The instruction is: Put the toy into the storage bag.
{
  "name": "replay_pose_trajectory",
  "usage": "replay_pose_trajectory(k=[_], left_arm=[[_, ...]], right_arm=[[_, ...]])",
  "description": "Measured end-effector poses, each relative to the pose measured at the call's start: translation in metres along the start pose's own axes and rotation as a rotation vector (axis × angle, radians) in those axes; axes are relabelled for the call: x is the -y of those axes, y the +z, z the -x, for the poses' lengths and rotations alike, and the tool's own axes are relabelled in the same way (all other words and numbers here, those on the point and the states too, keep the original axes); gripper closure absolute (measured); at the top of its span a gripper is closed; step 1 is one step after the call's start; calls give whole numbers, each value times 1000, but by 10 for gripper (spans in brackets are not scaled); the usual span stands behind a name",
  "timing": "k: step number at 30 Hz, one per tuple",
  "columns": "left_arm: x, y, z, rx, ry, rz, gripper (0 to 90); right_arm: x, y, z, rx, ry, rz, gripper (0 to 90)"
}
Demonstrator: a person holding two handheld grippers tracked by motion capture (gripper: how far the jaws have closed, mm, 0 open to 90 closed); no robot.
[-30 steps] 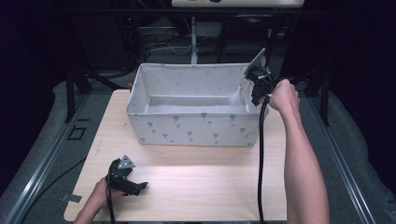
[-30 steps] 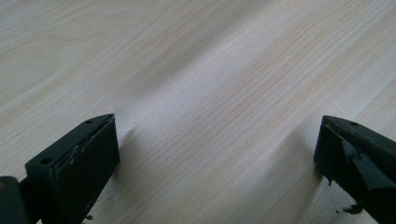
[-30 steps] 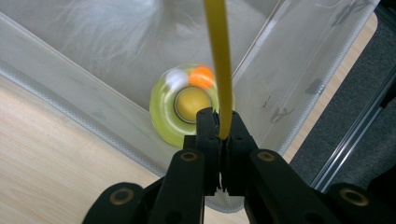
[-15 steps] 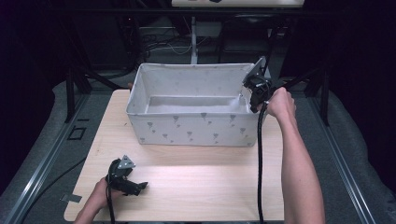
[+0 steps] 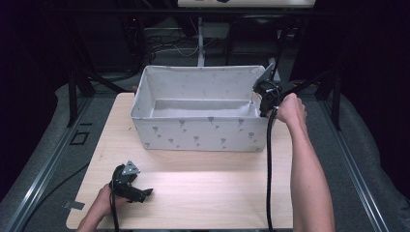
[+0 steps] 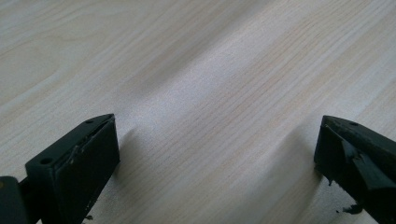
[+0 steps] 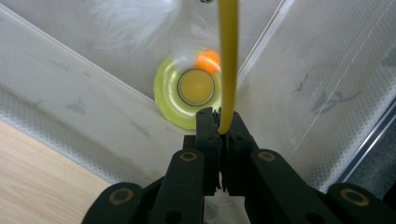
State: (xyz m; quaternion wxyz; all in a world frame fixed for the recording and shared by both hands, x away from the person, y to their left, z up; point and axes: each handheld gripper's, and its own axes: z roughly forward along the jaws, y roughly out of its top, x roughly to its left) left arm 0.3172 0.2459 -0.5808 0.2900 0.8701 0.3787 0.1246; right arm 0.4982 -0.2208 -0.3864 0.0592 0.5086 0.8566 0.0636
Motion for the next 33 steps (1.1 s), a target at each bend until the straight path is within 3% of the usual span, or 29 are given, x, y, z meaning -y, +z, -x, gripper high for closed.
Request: replay_pose_trajectory(k=[6,12,13,15,21,22,33], left_arm=[[0,0,0,0,0,0,1],[0,0,0,0,-1,0,1],[0,0,0,0,-1,0,1],[0,0,0,0,0,-1,1],[0,0,0,0,-1,-1,1],[0,0,0,0,-1,-1,1],[0,0,0,-1,-2,-1,1]], right_arm=[[3,-4,1,2,5,26,861],[3,-27,-1,5,-8,71,787],[4,-36,-4,11,-15,90,740],[4,-39,-6,12,-14,100,721],[6,-58,-17,13,-54,138,549],[7,-65,-23,19,-65,154,477],[17,-83,-52,11,-135,191,268]])
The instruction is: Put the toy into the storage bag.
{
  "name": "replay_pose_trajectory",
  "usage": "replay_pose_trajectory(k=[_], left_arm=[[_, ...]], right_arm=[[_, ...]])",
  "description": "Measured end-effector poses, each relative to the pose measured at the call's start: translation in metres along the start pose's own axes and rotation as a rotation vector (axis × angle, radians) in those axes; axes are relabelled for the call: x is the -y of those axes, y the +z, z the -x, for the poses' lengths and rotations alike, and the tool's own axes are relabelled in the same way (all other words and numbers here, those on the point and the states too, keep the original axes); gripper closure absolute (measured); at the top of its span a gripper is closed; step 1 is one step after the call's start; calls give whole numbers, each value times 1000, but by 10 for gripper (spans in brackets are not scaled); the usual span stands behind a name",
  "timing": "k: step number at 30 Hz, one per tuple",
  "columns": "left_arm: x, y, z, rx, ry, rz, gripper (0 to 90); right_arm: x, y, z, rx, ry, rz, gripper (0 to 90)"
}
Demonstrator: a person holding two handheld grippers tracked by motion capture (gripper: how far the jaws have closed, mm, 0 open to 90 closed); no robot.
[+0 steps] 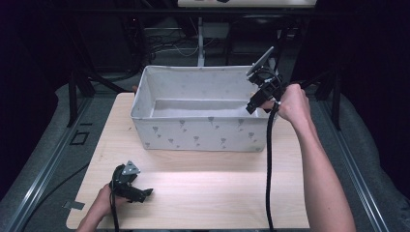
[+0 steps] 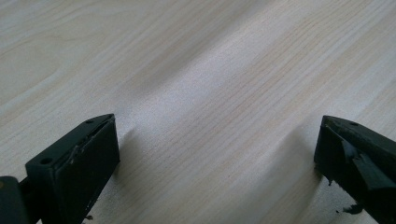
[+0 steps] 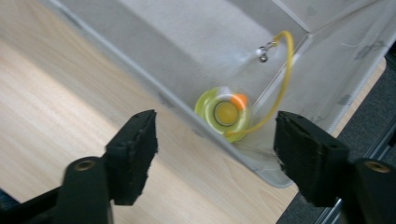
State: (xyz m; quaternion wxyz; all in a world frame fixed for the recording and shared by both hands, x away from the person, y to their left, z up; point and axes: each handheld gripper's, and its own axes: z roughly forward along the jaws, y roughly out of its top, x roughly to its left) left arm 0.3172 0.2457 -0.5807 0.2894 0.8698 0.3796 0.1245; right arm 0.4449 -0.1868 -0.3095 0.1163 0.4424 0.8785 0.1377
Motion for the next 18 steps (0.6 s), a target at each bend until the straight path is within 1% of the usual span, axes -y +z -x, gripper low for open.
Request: replay_pose_trajectory(k=[6,8,9,10,11,14,15,18], left_arm=[[0,0,0,0,-1,0,1],[0,0,0,0,-1,0,1],[0,1,1,-9,-2,6,1],[0,1,0,-8,-2,5,1],[0,1,0,-8,-2,5,1],[0,1,1,-9,-2,6,1],[0,1,1,-8,-5,6,1],[0,1,1,-8,-5,6,1]], right_arm=[[6,-5,-20,-15,-46,21,154],[8,-5,-26,-21,-66,25,143],[9,-5,-29,-24,-72,29,137],[12,-4,-37,-27,-88,41,120],[12,-4,-37,-27,-88,41,120],[16,-1,-50,-25,-122,52,82],[17,0,-55,-25,-147,49,64],[22,4,-67,-31,-178,53,24]])
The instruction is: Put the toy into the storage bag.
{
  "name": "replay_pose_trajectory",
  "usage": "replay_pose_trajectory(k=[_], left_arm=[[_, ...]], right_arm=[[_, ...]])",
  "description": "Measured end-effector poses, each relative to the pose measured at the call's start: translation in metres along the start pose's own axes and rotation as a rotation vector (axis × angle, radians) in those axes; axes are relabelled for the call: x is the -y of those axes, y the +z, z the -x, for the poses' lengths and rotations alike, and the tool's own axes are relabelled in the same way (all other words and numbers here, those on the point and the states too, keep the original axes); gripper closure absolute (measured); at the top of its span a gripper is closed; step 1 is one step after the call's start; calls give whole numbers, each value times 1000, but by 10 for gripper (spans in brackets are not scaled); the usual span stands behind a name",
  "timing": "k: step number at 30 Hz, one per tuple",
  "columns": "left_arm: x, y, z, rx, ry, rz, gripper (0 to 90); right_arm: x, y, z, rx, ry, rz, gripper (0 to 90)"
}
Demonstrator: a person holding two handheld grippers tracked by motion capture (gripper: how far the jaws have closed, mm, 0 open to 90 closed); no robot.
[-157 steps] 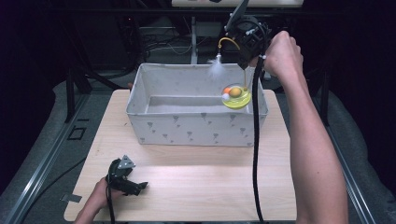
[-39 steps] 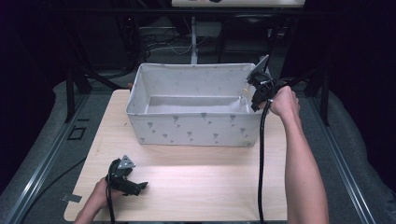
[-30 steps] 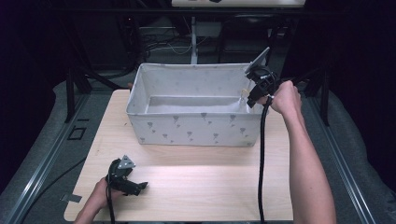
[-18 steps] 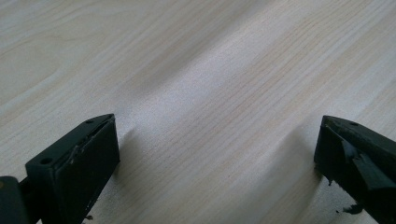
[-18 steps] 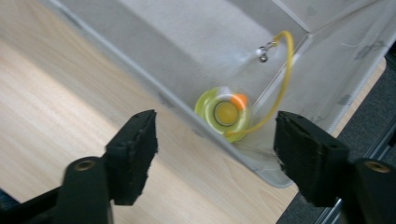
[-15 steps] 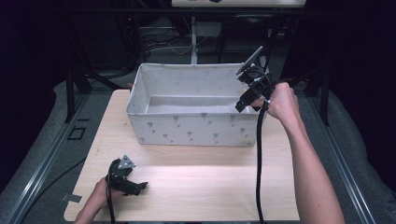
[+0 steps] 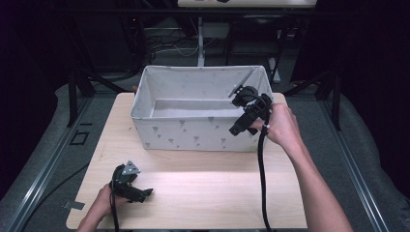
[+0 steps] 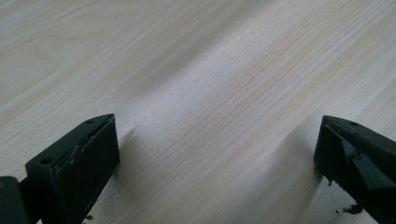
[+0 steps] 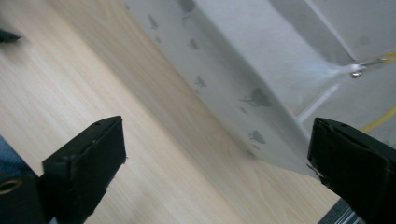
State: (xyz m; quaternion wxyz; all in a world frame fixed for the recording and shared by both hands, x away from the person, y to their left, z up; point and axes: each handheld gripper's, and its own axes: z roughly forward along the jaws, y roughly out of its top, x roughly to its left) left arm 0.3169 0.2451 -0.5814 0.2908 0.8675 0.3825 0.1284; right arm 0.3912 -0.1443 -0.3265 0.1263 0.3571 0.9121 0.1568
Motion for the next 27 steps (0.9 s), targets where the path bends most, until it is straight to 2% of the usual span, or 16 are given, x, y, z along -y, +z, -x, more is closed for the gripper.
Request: replay_pose_trajectory(k=[4,9,13,15,19,25,27], left_arm=[[0,0,0,-1,3,-1,1],[0,0,0,-1,2,0,1],[0,0,0,-2,3,0,1],[0,0,0,-2,2,0,1],[0,0,0,-1,2,0,1],[0,0,0,-1,3,0,1],[0,0,0,-1,3,0,1]], right_arm=[[6,11,-20,-11,-53,-12,0],[12,24,-34,-34,-77,-16,0],[23,43,-48,-60,-103,-28,0],[24,45,-50,-62,-103,-33,0],[35,64,-58,-87,-108,-50,0],[46,78,-66,-109,-106,-58,0],[55,88,-69,-127,-101,-63,0]])
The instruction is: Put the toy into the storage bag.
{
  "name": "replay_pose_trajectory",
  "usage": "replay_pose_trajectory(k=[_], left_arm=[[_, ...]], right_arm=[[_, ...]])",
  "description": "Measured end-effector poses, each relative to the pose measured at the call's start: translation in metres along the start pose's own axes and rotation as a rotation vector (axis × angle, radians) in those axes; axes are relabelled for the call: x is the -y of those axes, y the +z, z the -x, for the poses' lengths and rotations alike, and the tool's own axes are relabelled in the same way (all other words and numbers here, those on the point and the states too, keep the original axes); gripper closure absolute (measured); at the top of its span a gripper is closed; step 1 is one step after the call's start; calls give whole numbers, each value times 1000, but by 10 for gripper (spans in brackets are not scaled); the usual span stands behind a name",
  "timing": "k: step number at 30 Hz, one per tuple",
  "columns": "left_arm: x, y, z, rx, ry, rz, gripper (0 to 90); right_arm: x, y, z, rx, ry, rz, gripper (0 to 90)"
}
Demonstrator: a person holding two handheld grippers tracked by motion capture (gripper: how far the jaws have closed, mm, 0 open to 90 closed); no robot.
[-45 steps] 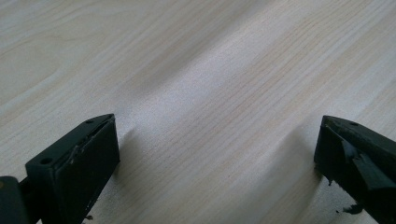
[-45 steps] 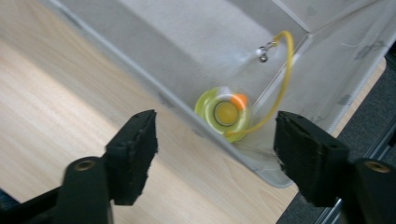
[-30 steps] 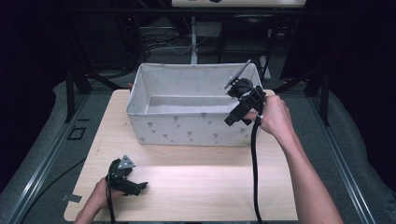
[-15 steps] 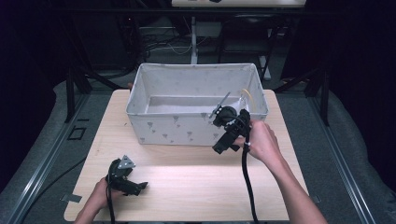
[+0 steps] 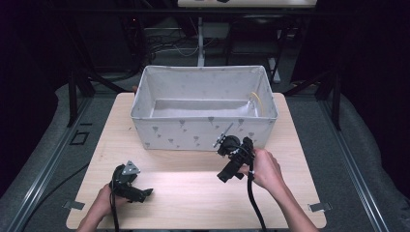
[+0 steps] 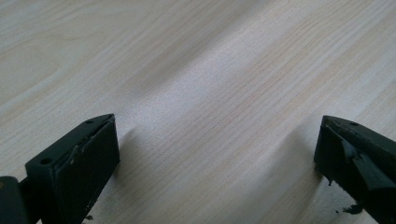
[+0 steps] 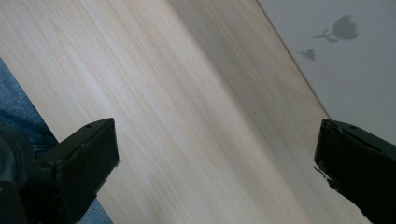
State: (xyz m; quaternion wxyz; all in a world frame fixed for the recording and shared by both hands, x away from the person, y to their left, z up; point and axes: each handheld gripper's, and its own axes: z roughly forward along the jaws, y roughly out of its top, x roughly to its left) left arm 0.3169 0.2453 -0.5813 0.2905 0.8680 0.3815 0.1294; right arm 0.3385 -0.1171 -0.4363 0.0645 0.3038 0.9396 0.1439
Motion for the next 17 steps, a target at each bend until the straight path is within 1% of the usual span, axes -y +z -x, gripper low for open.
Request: replay_pose_trajectory(k=[1,2,4,8,10,12,15,17], left_arm=[[0,0,0,0,0,0,1],[0,0,0,0,0,0,1],[0,0,0,0,0,0,1],[0,0,0,-1,0,-1,0],[0,0,0,-4,-2,1,0],[0,0,1,-4,-3,1,1],[0,0,1,-3,-3,1,1],[0,0,1,-3,-3,0,1]], right_arm=[[0,0,0,0,0,0,0],[5,6,-1,-10,7,-4,0],[9,12,0,-24,16,-4,0],[15,18,0,-25,27,-16,0],[18,19,1,-39,37,-11,0],[20,21,1,-32,35,-11,0],[23,25,0,-36,32,-22,0],[25,29,0,-37,39,-24,0]])
